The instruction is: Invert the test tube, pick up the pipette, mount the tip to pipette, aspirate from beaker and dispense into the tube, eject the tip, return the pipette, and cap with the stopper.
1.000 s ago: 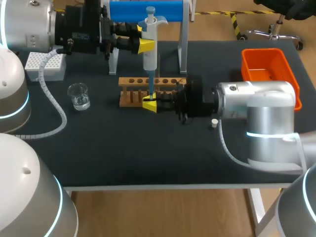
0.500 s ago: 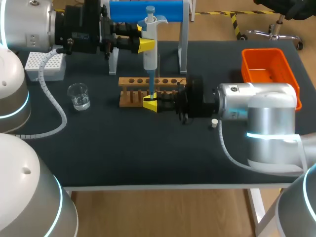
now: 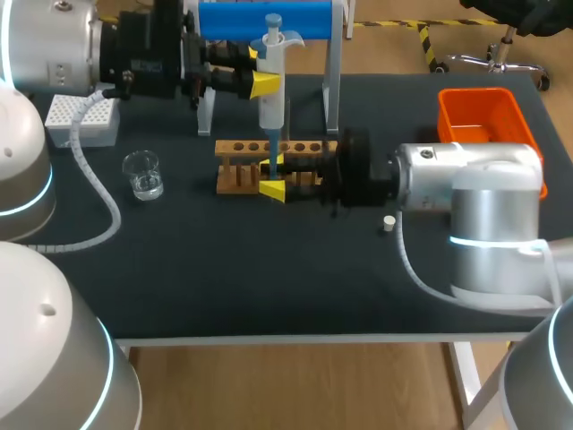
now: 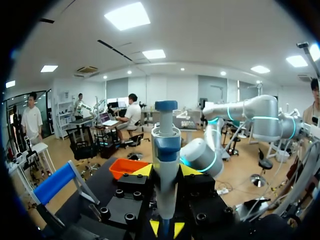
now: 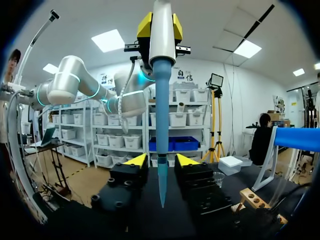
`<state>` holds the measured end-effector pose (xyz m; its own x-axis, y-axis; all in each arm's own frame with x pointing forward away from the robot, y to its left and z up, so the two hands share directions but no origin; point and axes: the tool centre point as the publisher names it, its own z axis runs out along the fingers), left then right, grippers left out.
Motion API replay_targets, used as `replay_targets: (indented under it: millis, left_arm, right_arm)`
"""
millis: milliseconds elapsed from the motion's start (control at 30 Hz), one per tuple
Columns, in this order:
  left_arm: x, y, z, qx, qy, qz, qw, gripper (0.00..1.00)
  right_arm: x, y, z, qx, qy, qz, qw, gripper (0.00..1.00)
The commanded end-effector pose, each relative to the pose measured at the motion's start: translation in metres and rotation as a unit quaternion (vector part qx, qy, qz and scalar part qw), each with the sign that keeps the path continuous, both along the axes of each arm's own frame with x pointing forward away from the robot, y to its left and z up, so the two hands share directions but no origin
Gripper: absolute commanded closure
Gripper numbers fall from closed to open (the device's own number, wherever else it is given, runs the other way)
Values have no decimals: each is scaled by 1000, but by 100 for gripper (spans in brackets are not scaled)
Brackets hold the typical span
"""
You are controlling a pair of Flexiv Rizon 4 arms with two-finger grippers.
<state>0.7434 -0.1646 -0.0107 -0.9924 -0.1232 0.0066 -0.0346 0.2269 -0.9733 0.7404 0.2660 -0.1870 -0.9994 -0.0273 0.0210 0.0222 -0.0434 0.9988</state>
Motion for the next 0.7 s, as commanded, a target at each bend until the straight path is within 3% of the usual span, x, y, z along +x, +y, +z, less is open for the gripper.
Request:
replay_targets:
  millis: [33, 200, 333, 700]
  left_arm:
    - [0, 0, -1, -1, -1, 0, 1000, 100]
    - [0, 0, -1, -1, -1, 0, 1000, 100]
    - [0, 0, -1, -1, -1, 0, 1000, 100]
    - [0, 0, -1, -1, -1, 0, 1000, 100]
  right_arm:
    - [-3, -9, -6, -4, -2, 5, 1000, 0]
    - [-2, -38, -24, -13, -8, 10, 1000, 0]
    - [-2, -74, -44, -32, 10, 9, 999, 0]
    - [-2, -74, -44, -32, 10, 9, 999, 0]
